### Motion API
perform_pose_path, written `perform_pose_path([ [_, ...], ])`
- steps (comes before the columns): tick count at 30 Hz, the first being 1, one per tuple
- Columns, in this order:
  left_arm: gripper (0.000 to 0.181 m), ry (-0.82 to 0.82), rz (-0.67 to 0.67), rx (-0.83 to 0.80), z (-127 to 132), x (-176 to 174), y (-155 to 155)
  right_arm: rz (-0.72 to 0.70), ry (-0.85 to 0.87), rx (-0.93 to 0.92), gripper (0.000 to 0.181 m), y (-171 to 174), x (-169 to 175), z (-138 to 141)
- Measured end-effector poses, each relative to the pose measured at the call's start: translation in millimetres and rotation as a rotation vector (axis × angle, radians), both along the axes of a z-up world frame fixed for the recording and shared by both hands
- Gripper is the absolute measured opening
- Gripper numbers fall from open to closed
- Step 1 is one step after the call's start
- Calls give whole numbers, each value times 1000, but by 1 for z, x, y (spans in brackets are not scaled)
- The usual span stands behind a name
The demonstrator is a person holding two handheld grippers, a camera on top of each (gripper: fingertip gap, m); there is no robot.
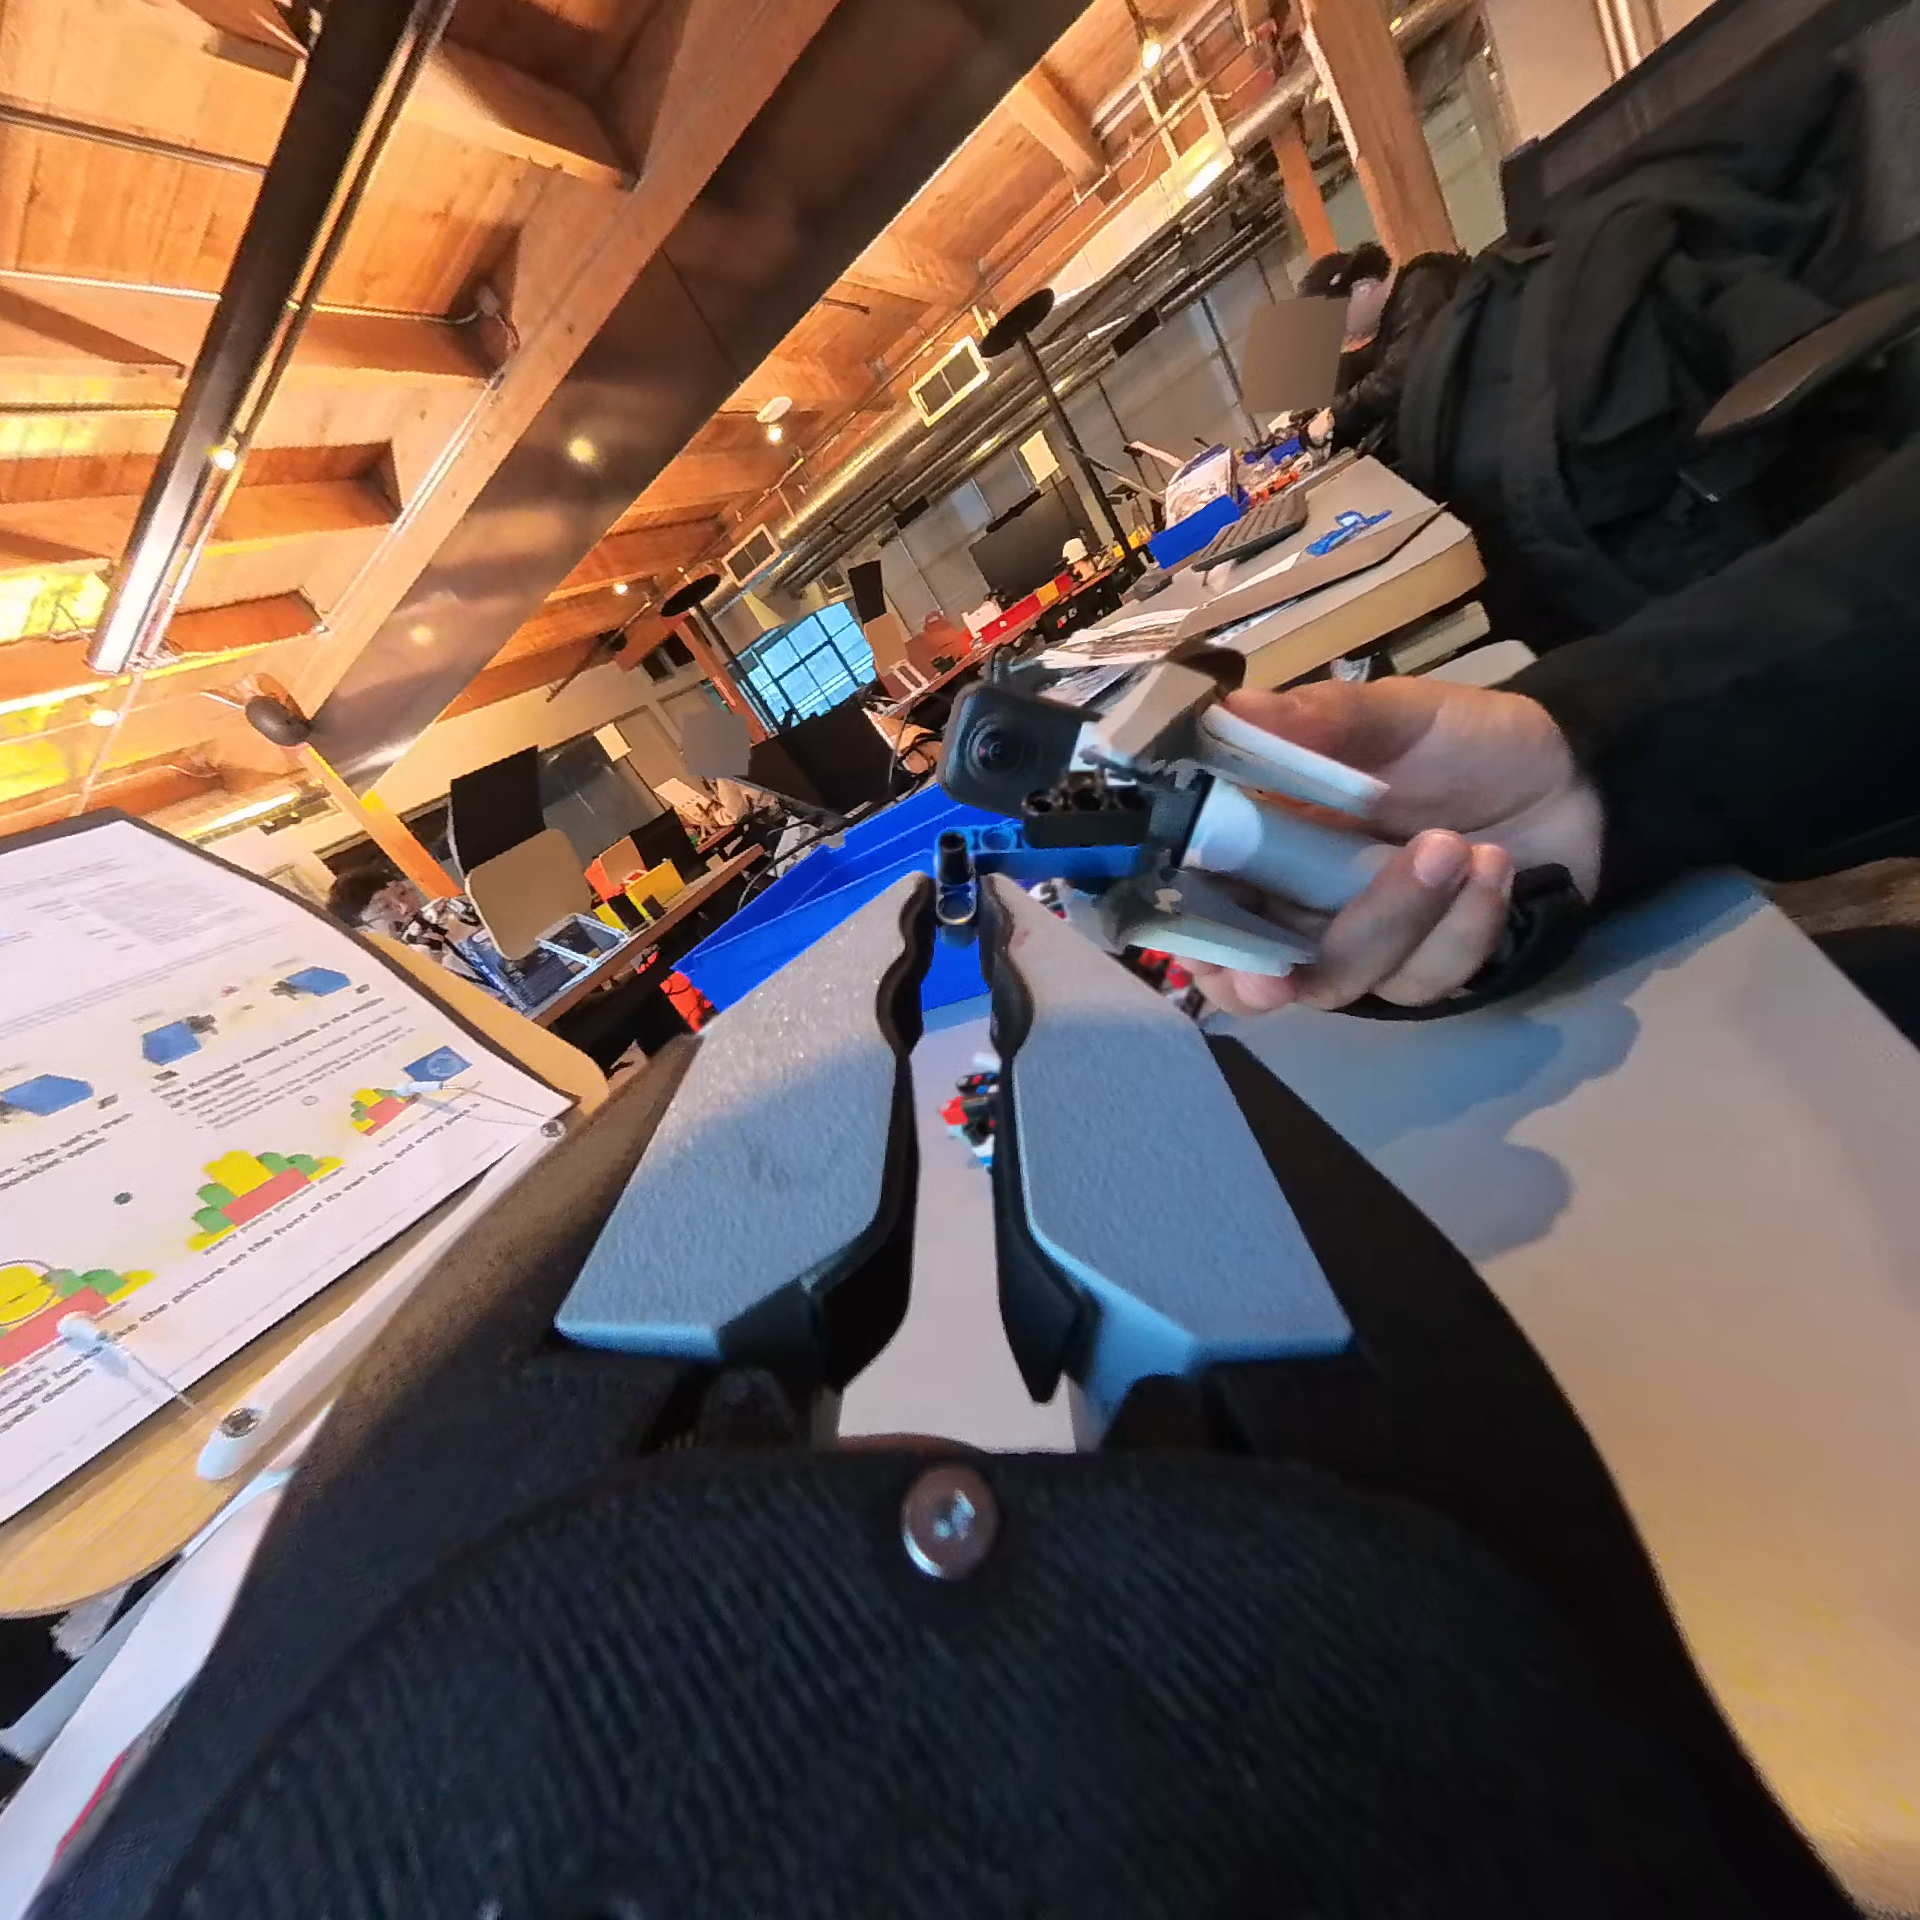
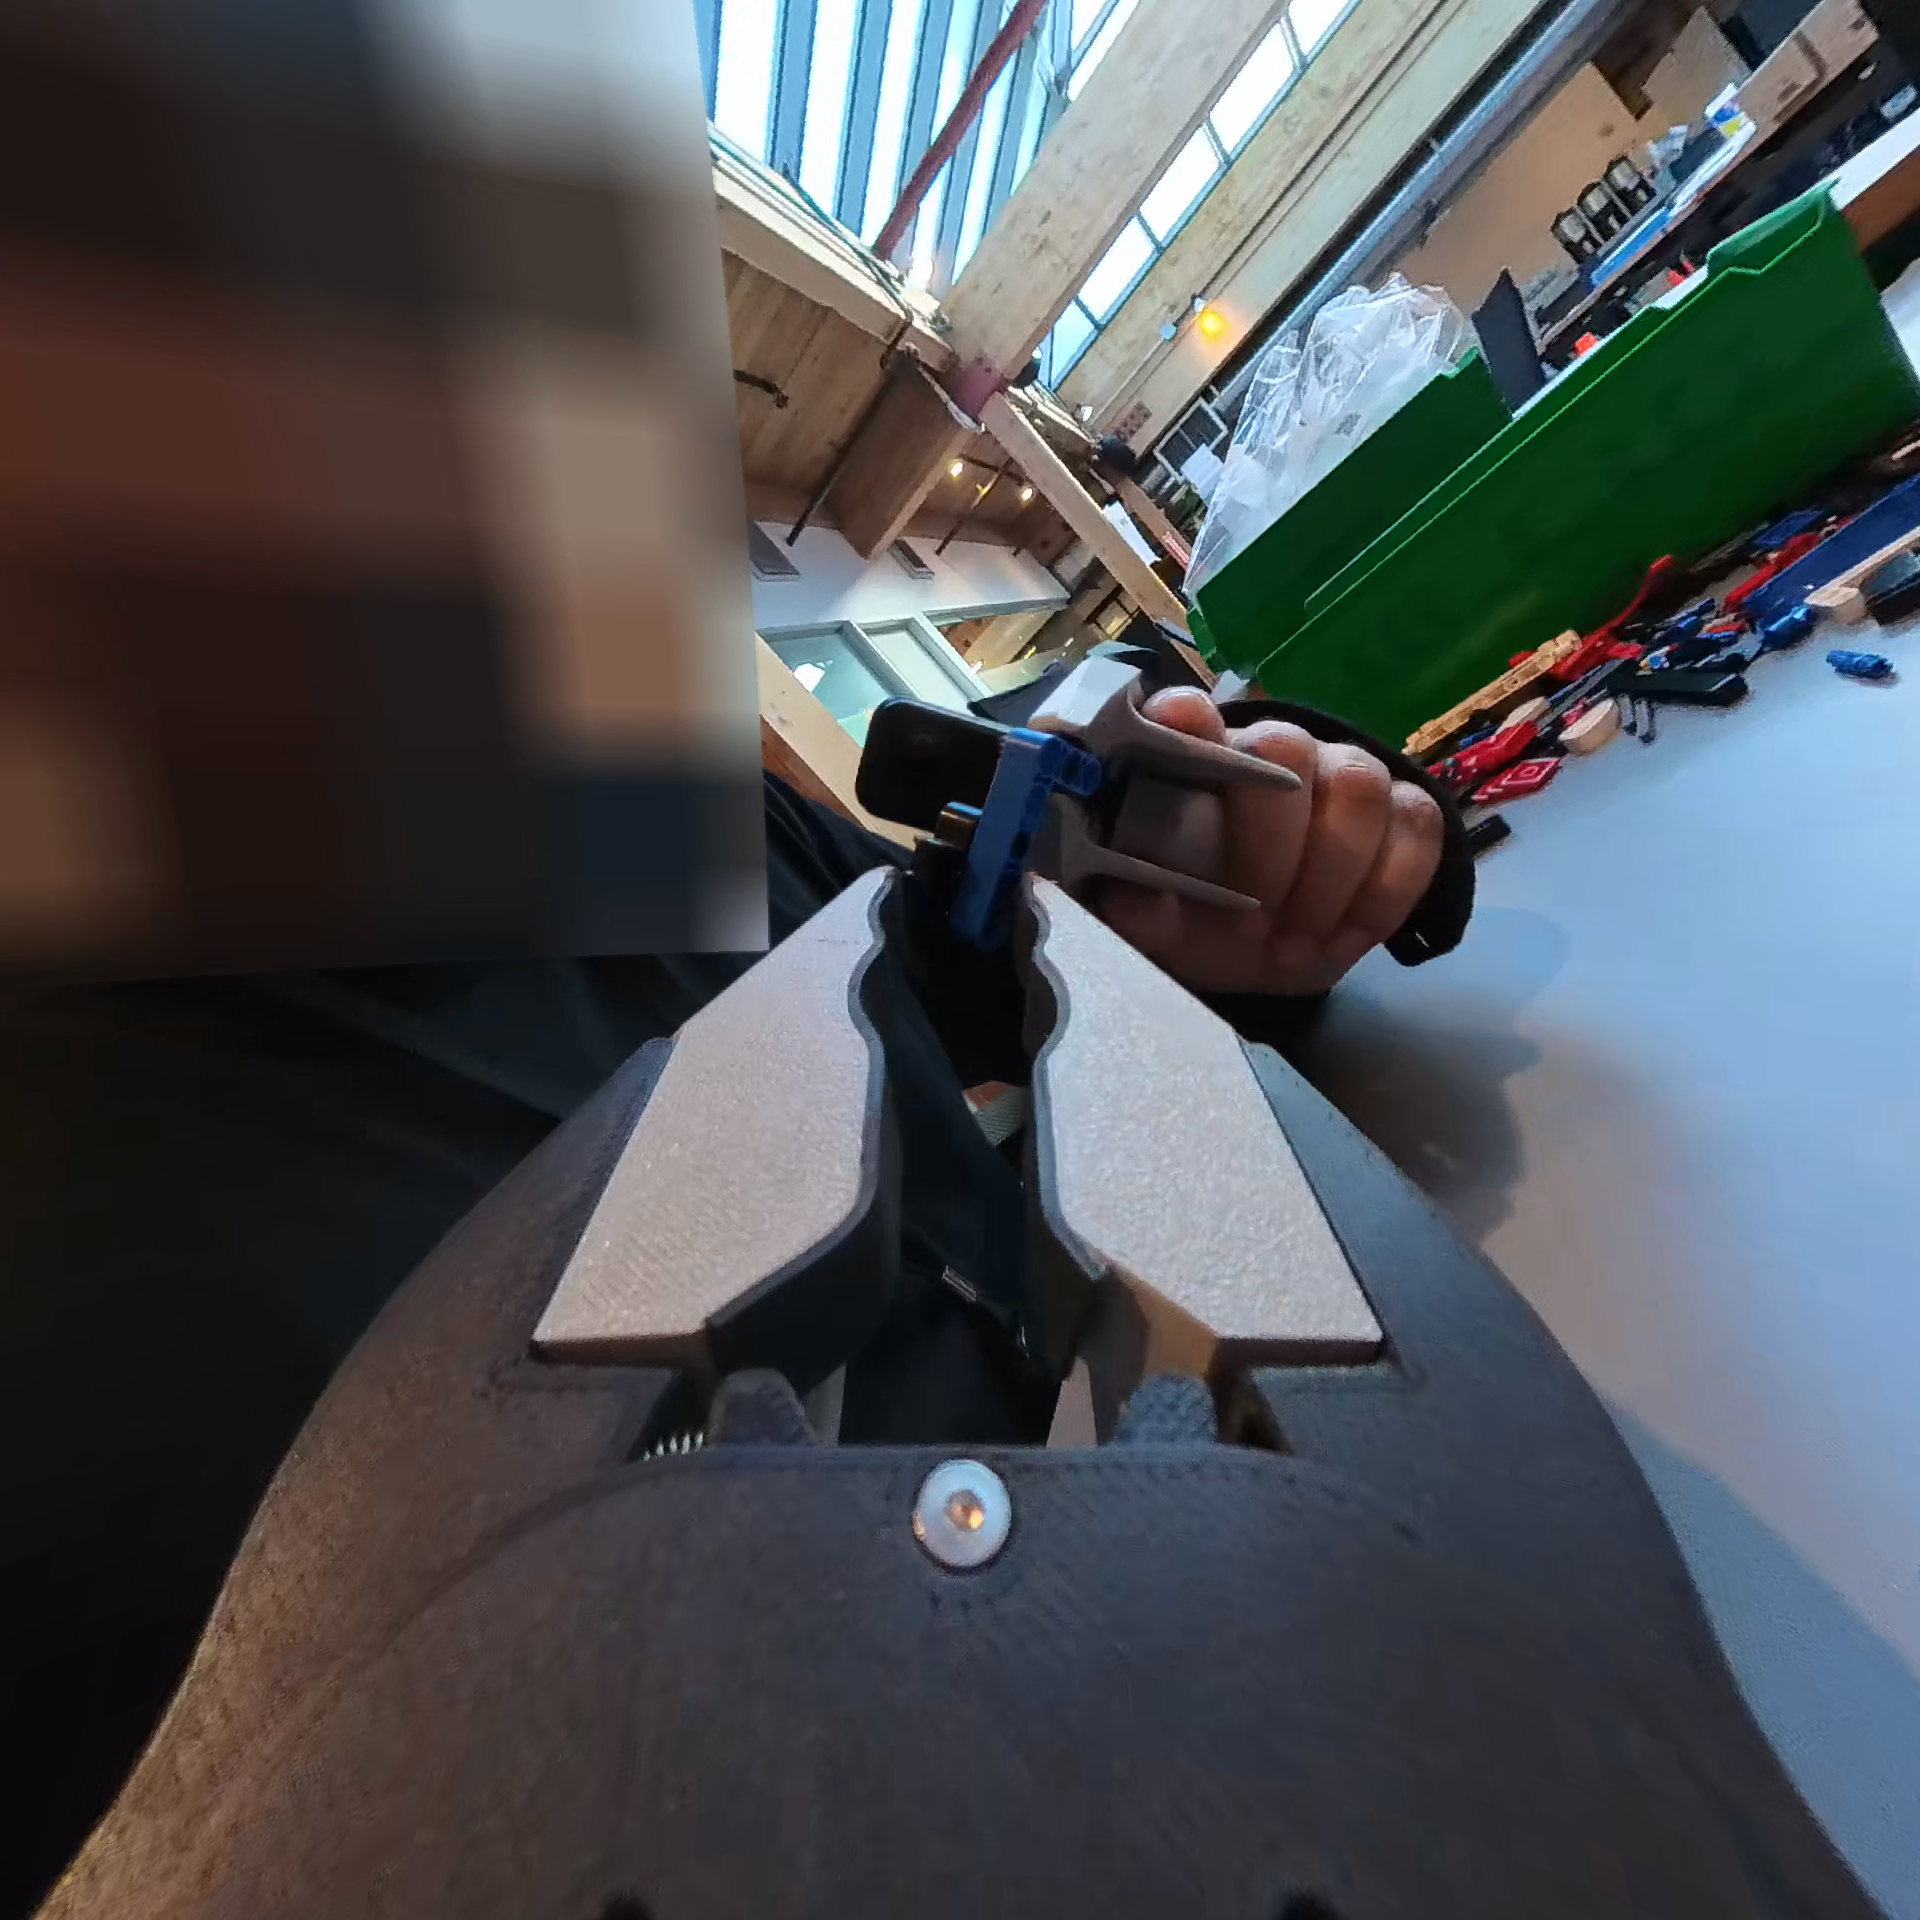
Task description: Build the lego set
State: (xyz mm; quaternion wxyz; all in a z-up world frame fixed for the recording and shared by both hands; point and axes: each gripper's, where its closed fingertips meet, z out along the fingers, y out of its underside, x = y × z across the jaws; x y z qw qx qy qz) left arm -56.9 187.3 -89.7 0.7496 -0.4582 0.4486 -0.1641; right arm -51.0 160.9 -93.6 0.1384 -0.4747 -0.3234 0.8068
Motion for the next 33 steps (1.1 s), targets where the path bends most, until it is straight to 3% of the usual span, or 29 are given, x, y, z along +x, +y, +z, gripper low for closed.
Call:
perform_pose_path([
  [4, 5, 9, 41, -14, -1, -7, 8, -37, -4, 15, 18, 9, -7, -1],
  [8, 5, 37, 85, -33, -8, -9, 16, -100, -29, 77, 30, 15, -11, -2],
  [12, 4, 109, 159, -141, -29, -13, 35, -304, -206, 353, 39, 28, -16, -25],
  [16, 5, 183, 210, -260, -53, -21, 52, -540, -415, 682, 31, 48, -13, -51],
  [19, 5, 194, 253, -306, -62, -30, 61, -636, -541, 825, 32, 60, -9, -70],
  [33, 5, 255, 424, -222, -63, -88, 88, -678, -507, 752, 27, 67, -7, -64],
])
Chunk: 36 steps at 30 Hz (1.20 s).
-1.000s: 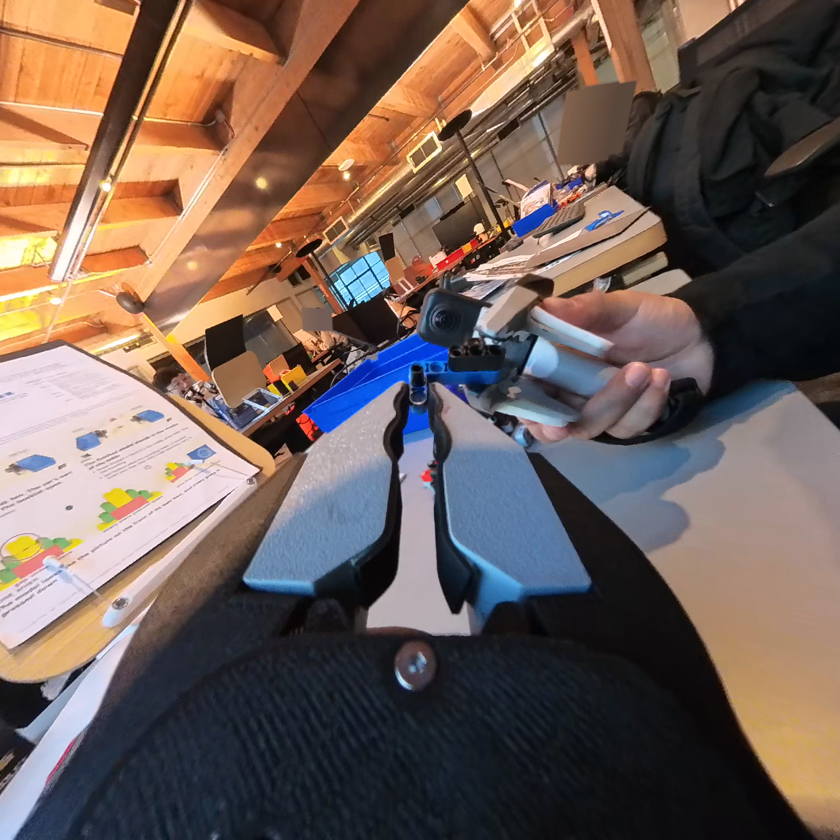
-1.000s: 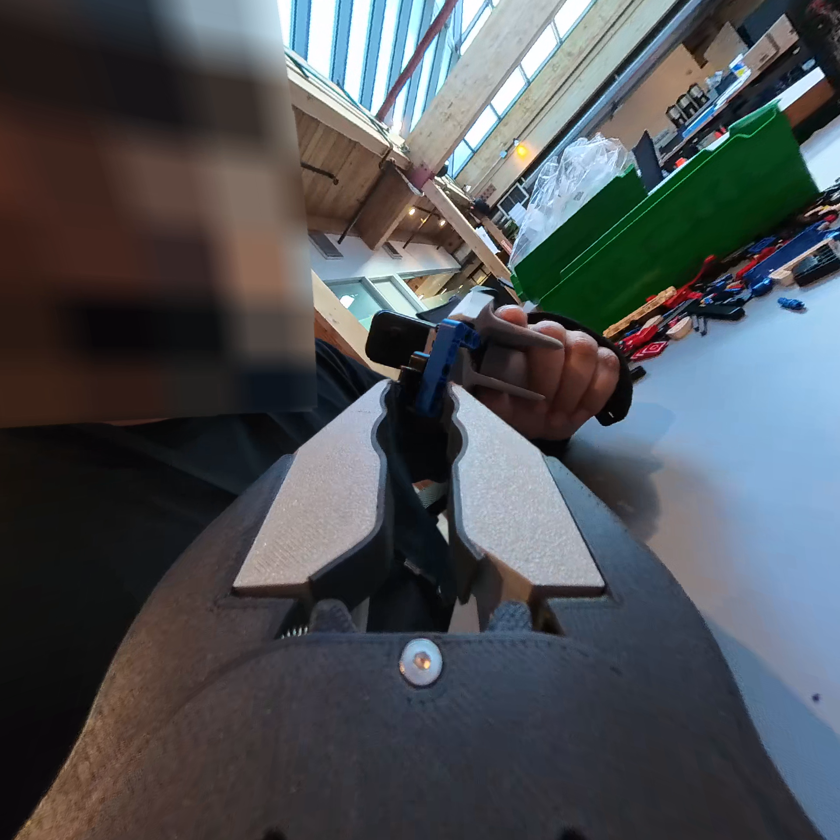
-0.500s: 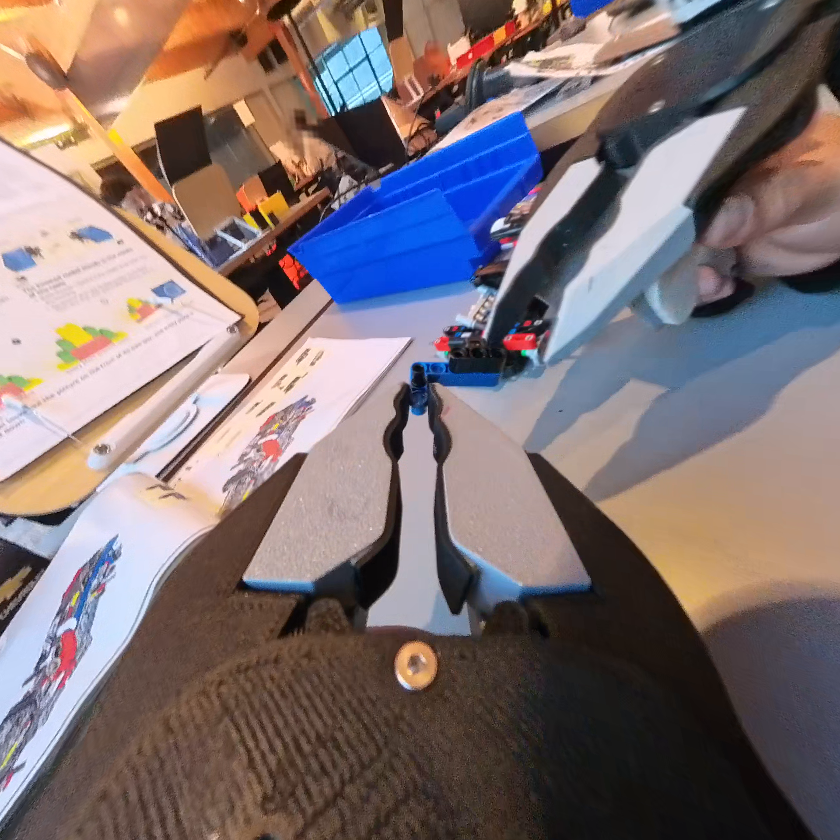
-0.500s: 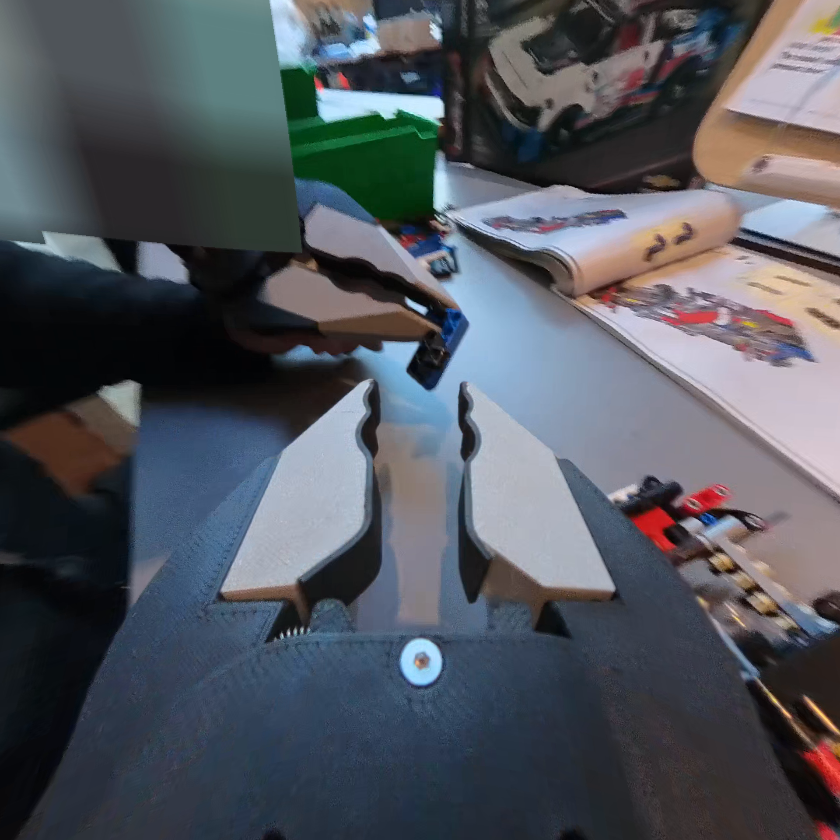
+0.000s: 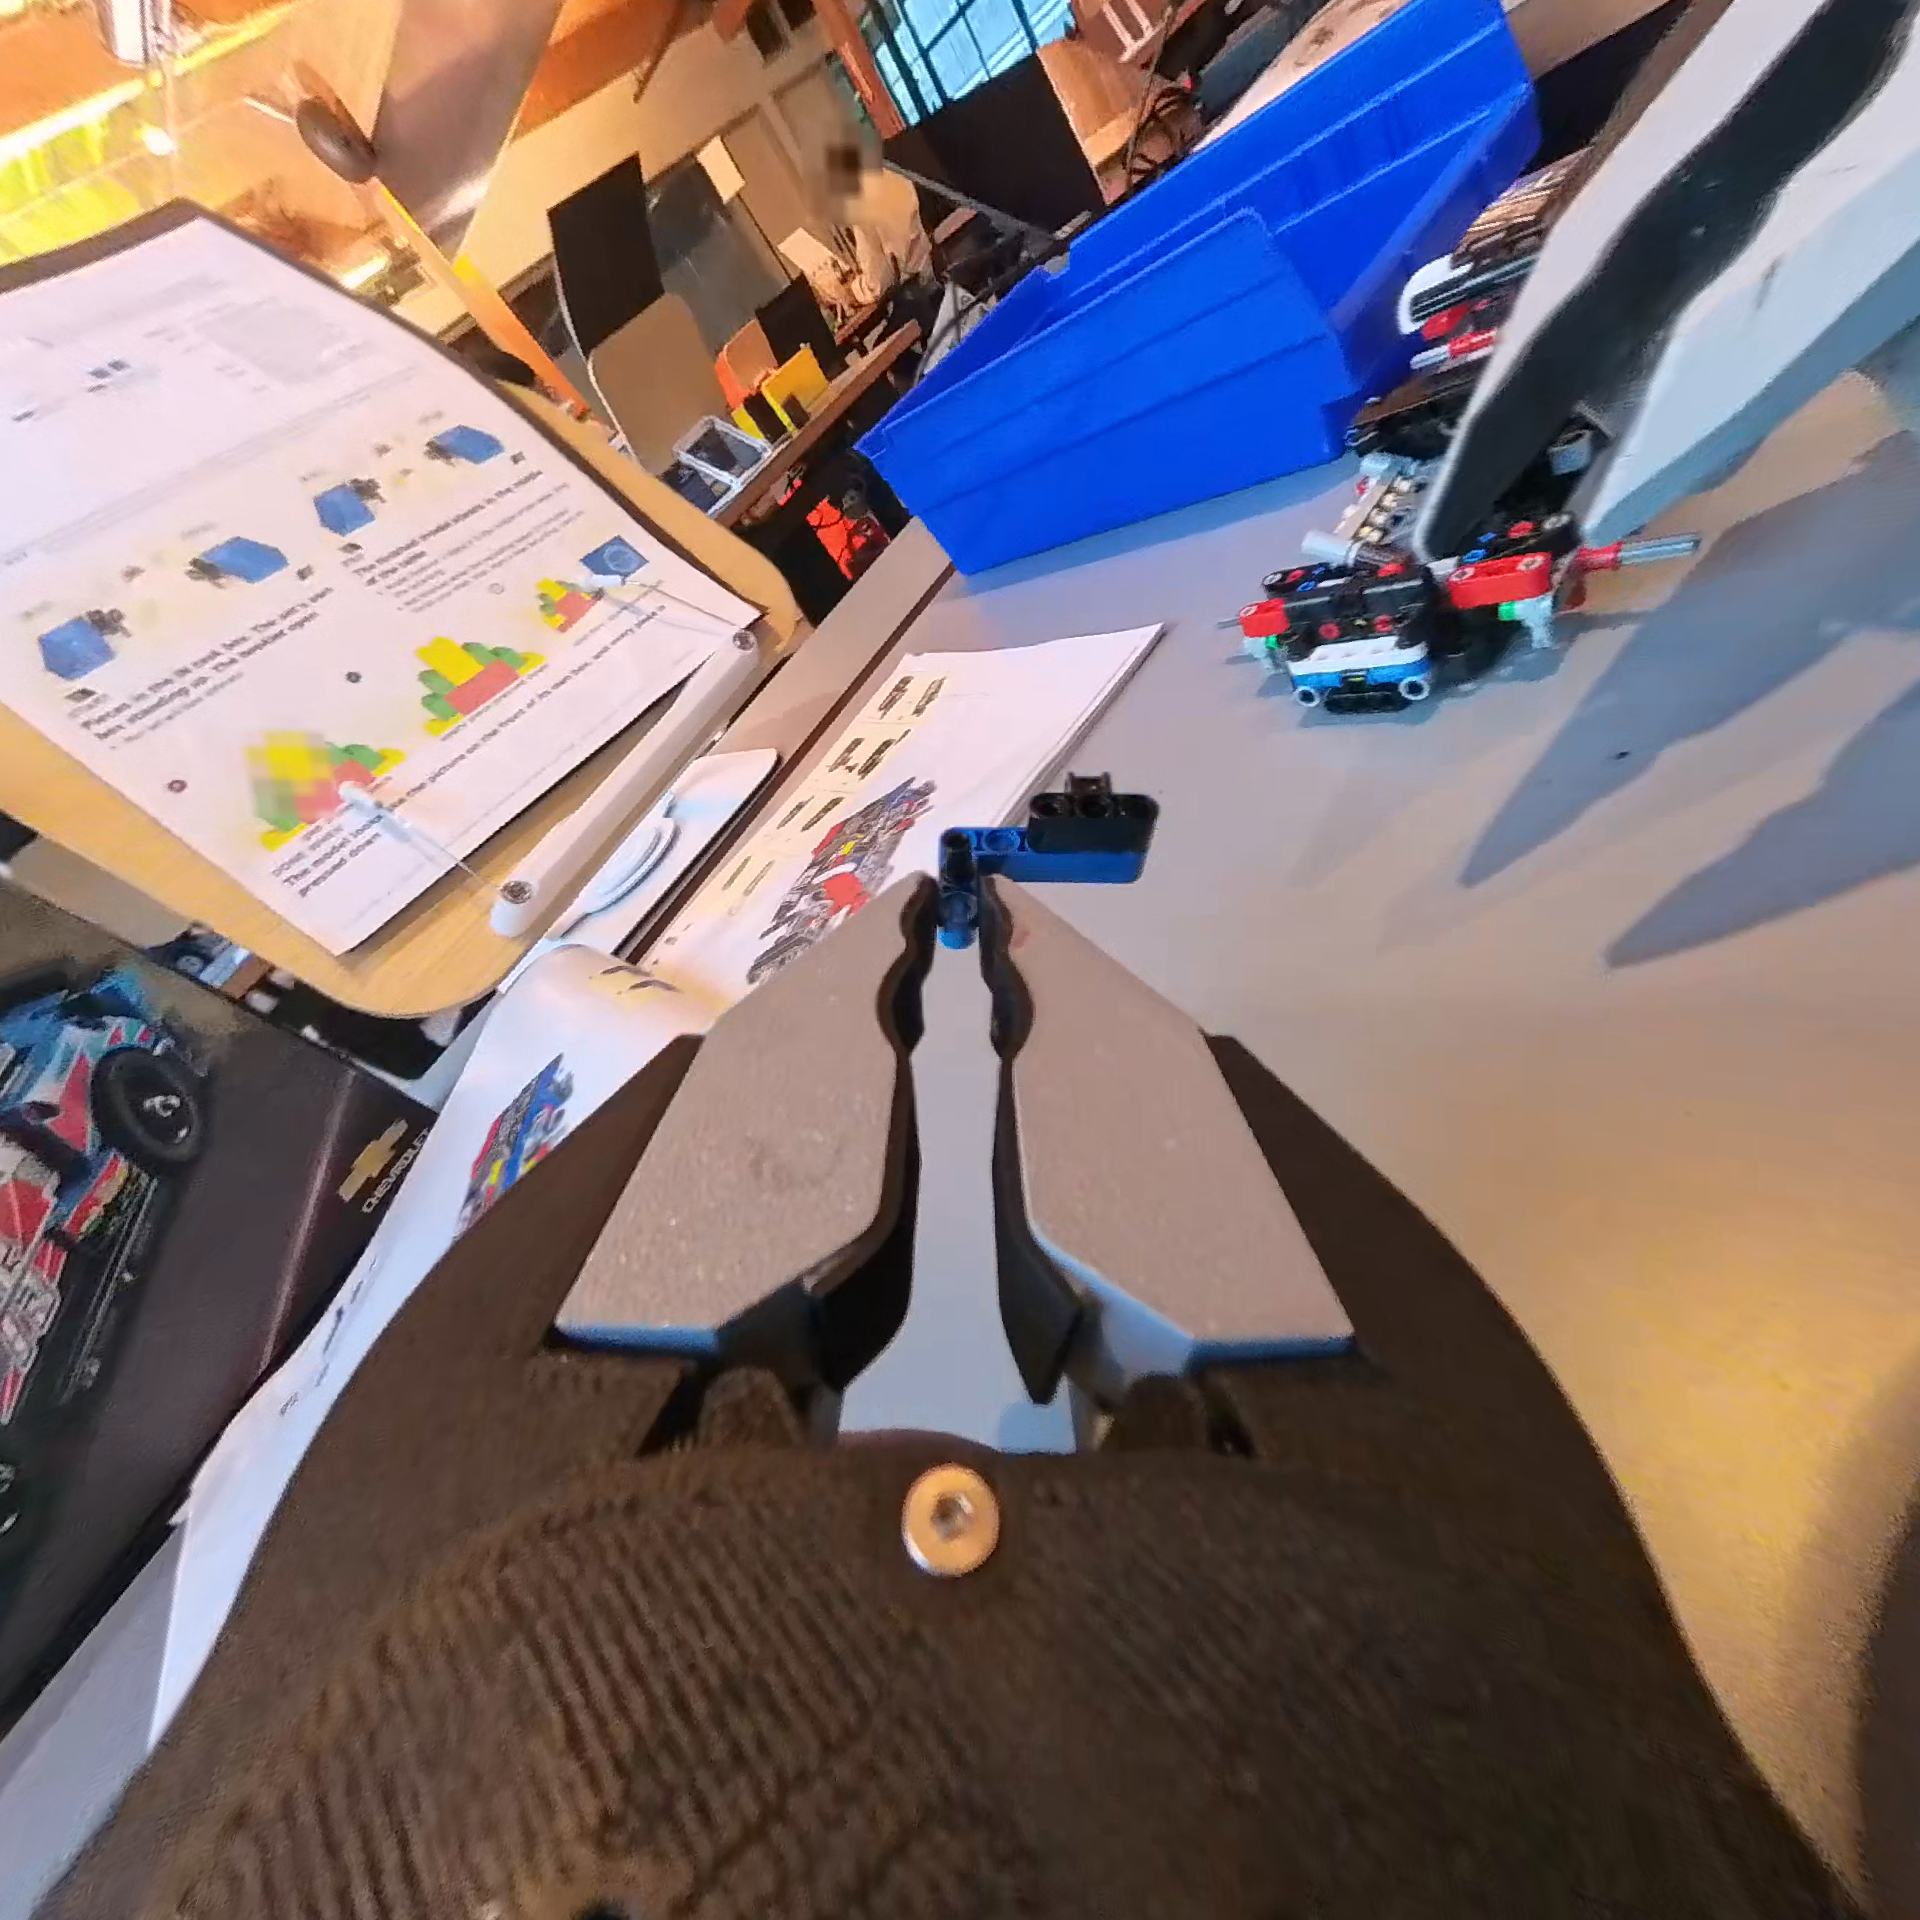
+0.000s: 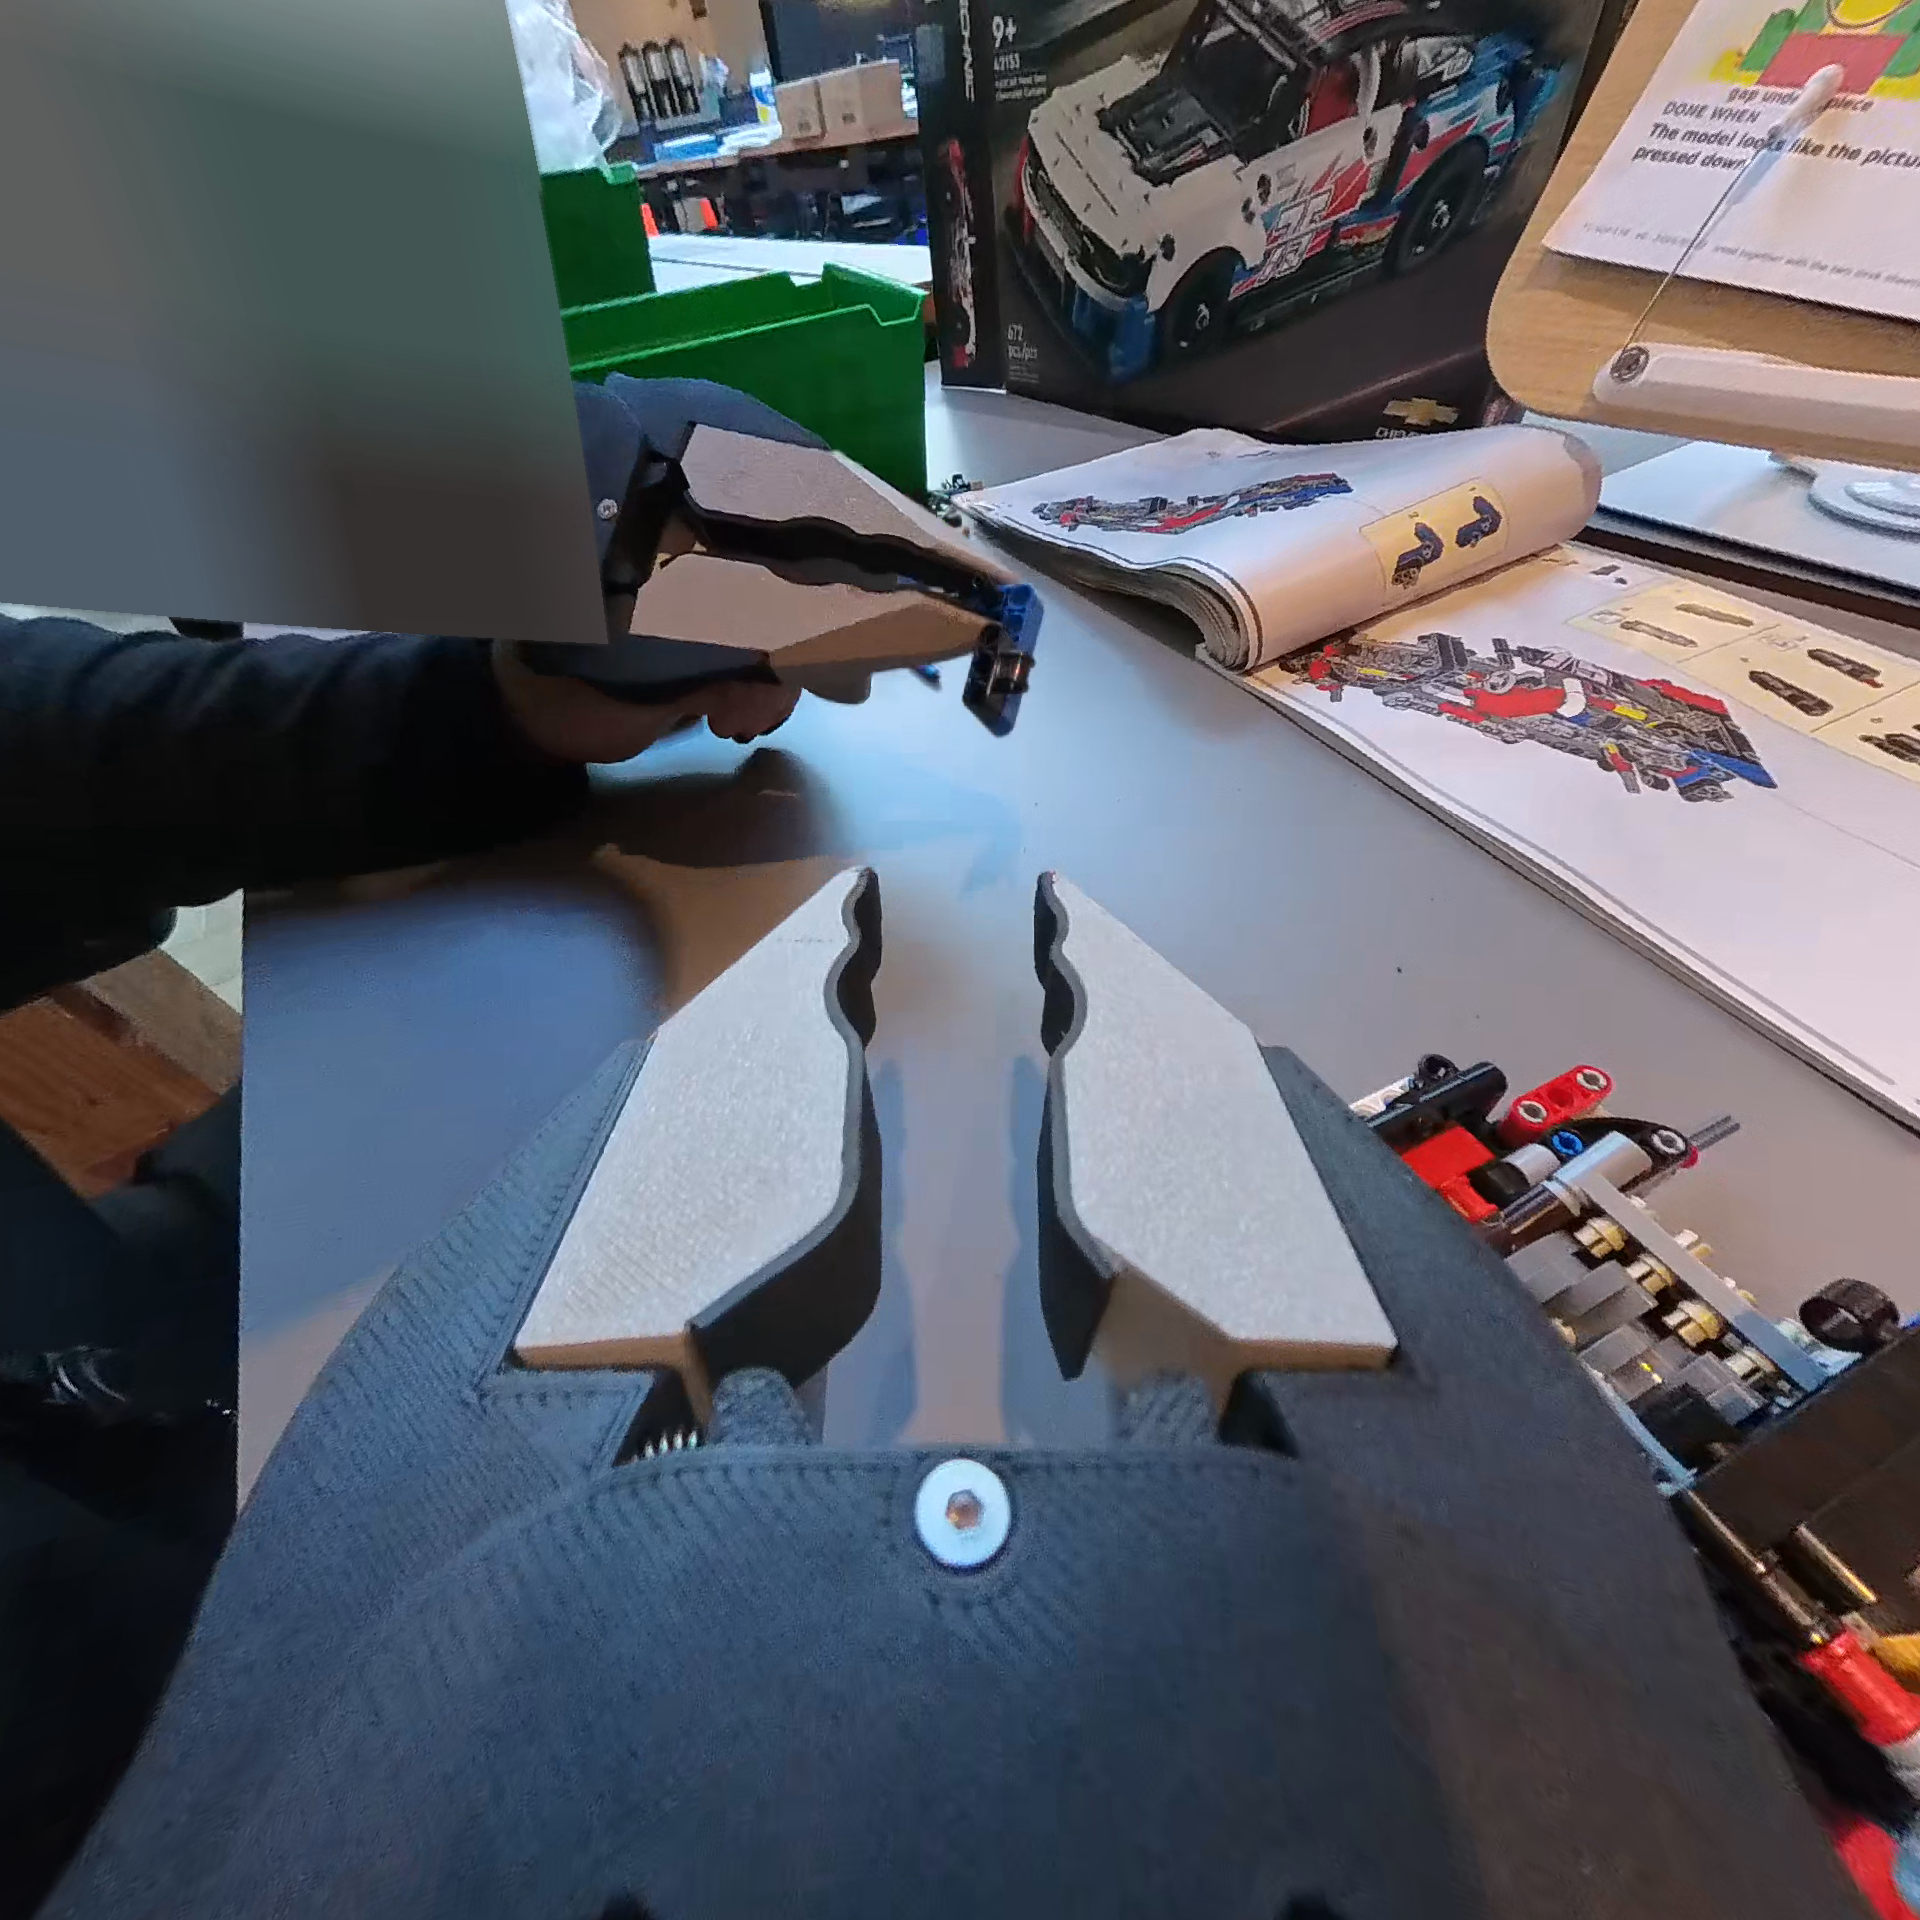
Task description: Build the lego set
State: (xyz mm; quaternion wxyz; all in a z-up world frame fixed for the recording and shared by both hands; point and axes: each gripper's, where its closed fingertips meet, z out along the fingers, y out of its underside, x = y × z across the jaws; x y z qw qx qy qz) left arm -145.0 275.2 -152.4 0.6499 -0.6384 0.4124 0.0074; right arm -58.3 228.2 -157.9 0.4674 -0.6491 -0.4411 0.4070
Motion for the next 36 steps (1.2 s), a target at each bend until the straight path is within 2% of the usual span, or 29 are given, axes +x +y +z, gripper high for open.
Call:
perform_pose_path([
  [5, 5, -28, 12, -13, 2, -7, 2, 4, -19, 14, 25, -1, -2, -2],
  [12, 5, 14, -28, -3, -2, 2, -4, 9, -10, 31, 27, -3, -3, 0],
  [17, 5, 53, -139, -35, -8, 29, -22, 24, -74, 154, 35, -8, -10, 3],
  [20, 4, 54, -231, -173, -23, 52, -40, 35, -208, 312, 38, -13, -19, -4],
  [21, 4, 59, -288, -228, -29, 60, -51, 64, -249, 351, 39, -17, -23, -8],
  [24, 4, 95, -363, -220, -31, 68, -68, 207, -291, 384, 50, -38, -32, -22],
  [26, 4, 115, -409, -216, -33, 71, -76, 244, -287, 372, 51, -44, -36, -27],
  [28, 4, 101, -408, -233, -33, 72, -76, 255, -295, 382, 52, -43, -39, -30],
  [30, 4, 74, -408, -257, -31, 71, -75, 229, -309, 442, 37, -37, -40, -29],
  [32, 4, 63, -396, -286, -32, 68, -72, 210, -315, 457, 32, -32, -41, -30],
  [36, 5, 51, -323, -266, -30, 62, -59, 179, -282, 333, 32, -20, -40, -31],
])
